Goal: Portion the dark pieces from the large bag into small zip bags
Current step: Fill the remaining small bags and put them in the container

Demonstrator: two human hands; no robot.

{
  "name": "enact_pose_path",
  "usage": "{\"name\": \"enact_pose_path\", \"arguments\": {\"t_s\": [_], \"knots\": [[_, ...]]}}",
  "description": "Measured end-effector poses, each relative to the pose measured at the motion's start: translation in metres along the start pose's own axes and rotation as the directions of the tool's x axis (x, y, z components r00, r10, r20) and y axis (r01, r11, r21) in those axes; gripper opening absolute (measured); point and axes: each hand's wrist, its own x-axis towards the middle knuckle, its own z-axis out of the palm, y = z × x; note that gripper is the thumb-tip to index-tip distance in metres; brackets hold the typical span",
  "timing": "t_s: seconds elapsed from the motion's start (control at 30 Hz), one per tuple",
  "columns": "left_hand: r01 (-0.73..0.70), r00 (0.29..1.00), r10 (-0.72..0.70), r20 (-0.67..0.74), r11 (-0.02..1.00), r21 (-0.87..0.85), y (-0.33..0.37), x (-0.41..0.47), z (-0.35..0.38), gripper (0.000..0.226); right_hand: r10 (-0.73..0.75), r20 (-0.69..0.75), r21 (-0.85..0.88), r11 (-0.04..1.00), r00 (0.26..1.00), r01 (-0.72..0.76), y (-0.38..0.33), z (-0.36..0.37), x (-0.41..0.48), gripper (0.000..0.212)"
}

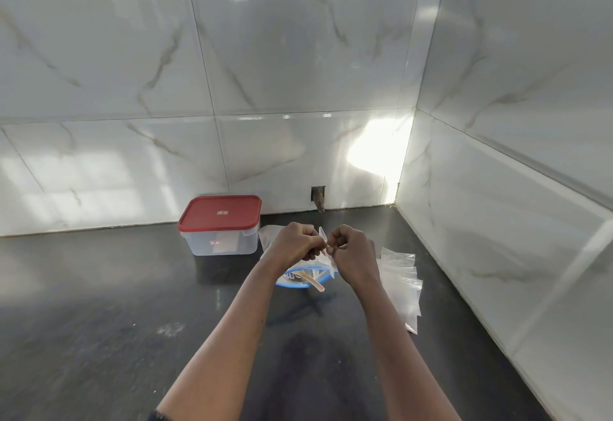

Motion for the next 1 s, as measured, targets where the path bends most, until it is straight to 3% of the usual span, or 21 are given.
{"name": "enact_pose_path", "arguments": {"t_s": [0.17,0.3,0.43,0.53,0.6,0.73,0.83,0.93,1.0], "knots": [[-0.009,0.995,0.018,-0.096,0.996,0.094,-0.011,-0.004,-0.004,0.024,0.012,-0.038,-0.057,0.998,0.999,-0.014,0.014,-0.001,-0.002,0.026],[-0.058,0.992,0.082,-0.092,0.969,0.239,-0.008,-0.002,0.0,0.03,-0.162,0.108,-0.125,0.977,0.981,0.175,0.01,0.005,-0.004,0.026],[-0.132,0.974,0.191,-0.125,0.918,0.375,-0.007,0.005,0.0,0.04,-0.158,0.183,-0.168,0.967,0.97,0.189,0.012,0.014,0.0,0.025],[-0.17,0.971,0.228,-0.075,0.872,0.458,-0.01,0.011,0.0,0.034,-0.138,0.162,-0.248,0.953,0.977,0.176,0.013,0.019,0.003,0.027],[-0.181,0.98,0.201,-0.002,0.89,0.419,-0.011,0.013,0.0,0.022,-0.143,0.133,-0.247,0.954,0.981,0.172,0.012,0.021,0.005,0.03],[-0.182,0.973,0.12,0.198,0.925,0.334,-0.019,0.01,-0.003,0.054,-0.066,0.092,-0.078,0.994,0.994,0.074,0.014,0.023,0.008,0.03],[-0.216,0.965,0.09,0.246,0.806,0.551,-0.022,0.006,-0.004,0.076,0.045,0.084,0.104,0.993,0.995,-0.054,0.02,0.026,0.008,0.021],[-0.309,0.946,0.158,0.283,0.701,0.643,-0.019,0.003,0.002,0.091,0.055,0.125,0.078,0.995,0.991,-0.065,0.017,0.027,0.006,0.018],[-0.326,0.944,0.194,0.268,0.694,0.643,-0.021,0.004,0.006,0.094,0.052,0.136,0.081,0.995,0.989,-0.063,0.018,0.028,0.008,0.016]]}}
